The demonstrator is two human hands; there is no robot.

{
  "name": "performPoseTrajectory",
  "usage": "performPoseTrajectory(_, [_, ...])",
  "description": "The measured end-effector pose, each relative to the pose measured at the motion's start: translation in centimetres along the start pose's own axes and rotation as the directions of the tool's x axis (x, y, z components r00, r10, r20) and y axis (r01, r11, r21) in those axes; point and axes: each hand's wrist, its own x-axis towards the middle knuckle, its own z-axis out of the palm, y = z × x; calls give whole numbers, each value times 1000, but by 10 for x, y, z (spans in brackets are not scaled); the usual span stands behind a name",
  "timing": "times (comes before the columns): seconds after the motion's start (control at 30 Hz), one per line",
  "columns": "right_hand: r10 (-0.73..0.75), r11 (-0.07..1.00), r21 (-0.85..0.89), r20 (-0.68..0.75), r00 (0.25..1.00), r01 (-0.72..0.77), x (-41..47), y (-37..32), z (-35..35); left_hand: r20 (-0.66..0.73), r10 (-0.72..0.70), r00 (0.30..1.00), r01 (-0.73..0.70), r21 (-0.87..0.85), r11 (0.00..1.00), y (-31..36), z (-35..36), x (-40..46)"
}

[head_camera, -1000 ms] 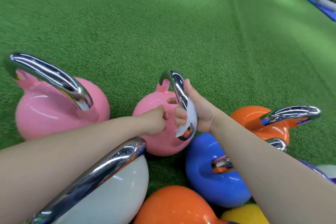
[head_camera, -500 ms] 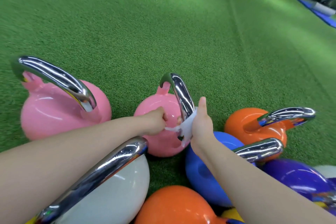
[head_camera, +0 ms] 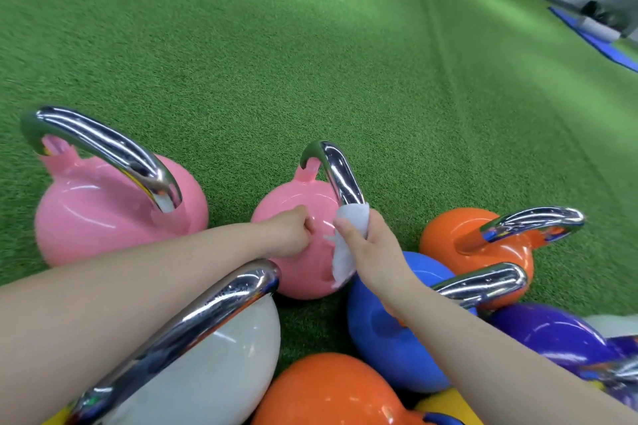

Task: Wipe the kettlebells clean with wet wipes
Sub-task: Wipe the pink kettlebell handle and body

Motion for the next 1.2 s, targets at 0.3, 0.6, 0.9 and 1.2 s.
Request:
performPoseTrajectory(0.3, [389,920,-58,251,887,-387,65,-74,0,-129,498,858,-375,506,776,-19,-20,5])
performPoseTrajectory(0.6, [339,933,-161,97,936,-321,87,-91,22,-84,473,877,-390,449,804,-42,-14,14])
performPoseTrajectory(0.9, [-29,996,-89,-124,992,18,9,-21,14,-75,436,897,-355,466,810,-40,-15,14])
performPoseTrajectory(1.2, [323,946,-49,247,914,-321,62,-50,-3,-104,472,875,-383,447,809,-38,-21,18])
